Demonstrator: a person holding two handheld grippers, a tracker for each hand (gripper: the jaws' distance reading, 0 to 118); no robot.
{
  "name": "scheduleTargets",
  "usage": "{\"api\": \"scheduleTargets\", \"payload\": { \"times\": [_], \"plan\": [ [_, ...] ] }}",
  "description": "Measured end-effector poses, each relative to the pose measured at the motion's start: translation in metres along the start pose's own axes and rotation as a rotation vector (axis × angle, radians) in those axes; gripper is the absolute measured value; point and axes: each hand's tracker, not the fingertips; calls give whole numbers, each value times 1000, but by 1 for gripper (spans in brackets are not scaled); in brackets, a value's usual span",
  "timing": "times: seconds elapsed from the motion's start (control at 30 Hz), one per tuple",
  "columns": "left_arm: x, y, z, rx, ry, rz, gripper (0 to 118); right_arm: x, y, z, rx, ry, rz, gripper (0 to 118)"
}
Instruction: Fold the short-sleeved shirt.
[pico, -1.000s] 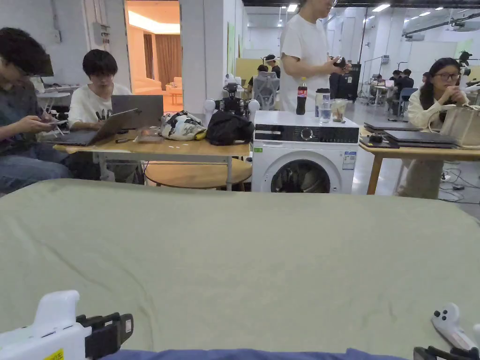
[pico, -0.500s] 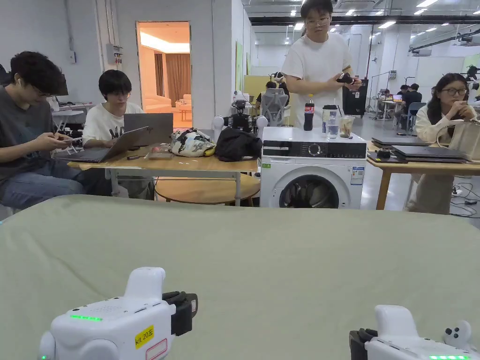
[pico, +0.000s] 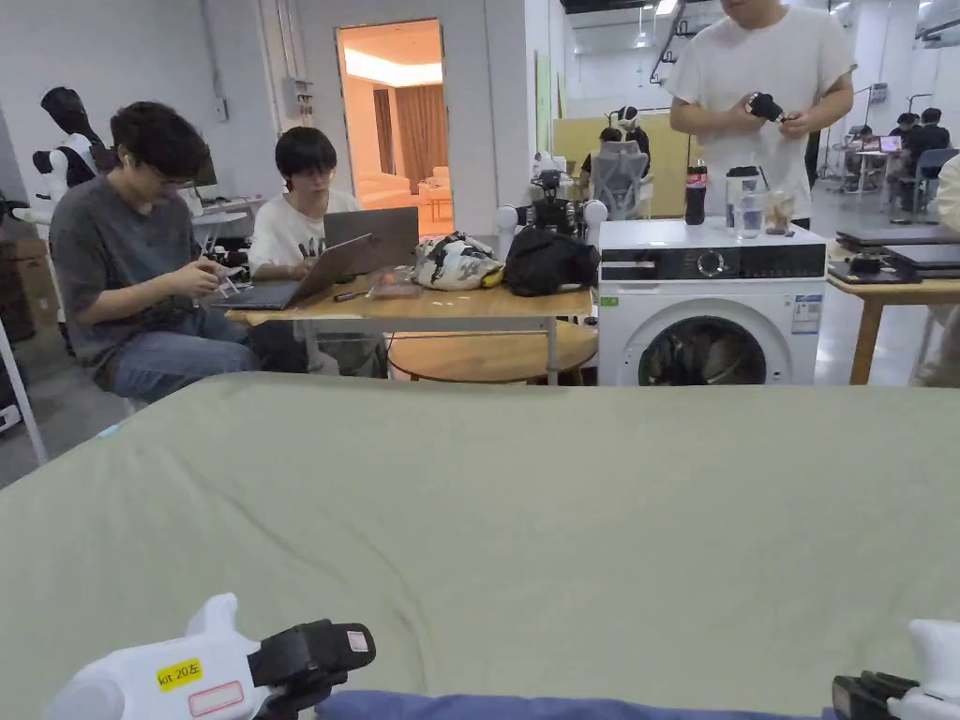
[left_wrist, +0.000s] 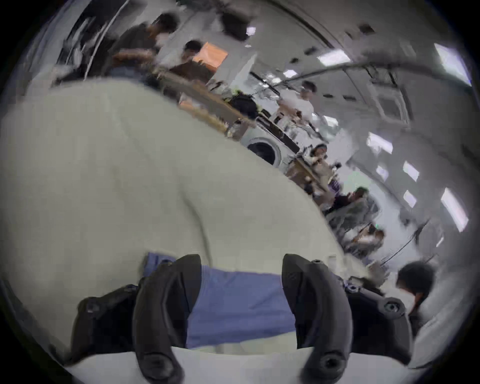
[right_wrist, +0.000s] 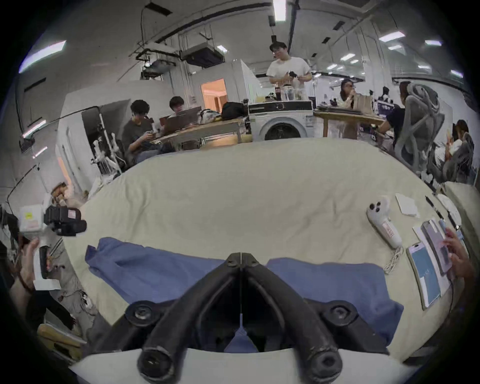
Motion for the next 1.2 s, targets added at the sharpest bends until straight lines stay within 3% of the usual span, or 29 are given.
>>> {"api": "scheduleTargets", "payload": {
  "times": [0.3,0.37,0.47,0.5,0.6,0.77,1.0,1.1,1.2],
  "plan": [
    [-82,-15,-18,6,121,222,64,10,-10,6,-30,-14,-32,0],
    [-81,-19,-23,40,-38,252,64,11,-11,4,-38,-7,-50,0],
    [-76,-24,-46,-32,-98,318,64,9,-12,3,-47,2,-68,0],
    [-71,-25,-52,-58,-120,314,58,8,-13,3,-52,3,-63,0],
    [-61,-34,-58,-38,-114,297,5,5,-14,2,-68,-8,-17,0],
    [-61,-7,-15,143,-138,410,4,6,-13,3,-73,-1,-21,0],
    [7,62,64,244,31,30,4,11,-11,-2,-54,23,-60,0],
    [54,52,55,209,58,-100,4,9,-9,-6,-51,46,-98,0],
    [83,23,5,90,21,-145,4,2,-6,-7,-43,59,-103,0]
  ]
}}
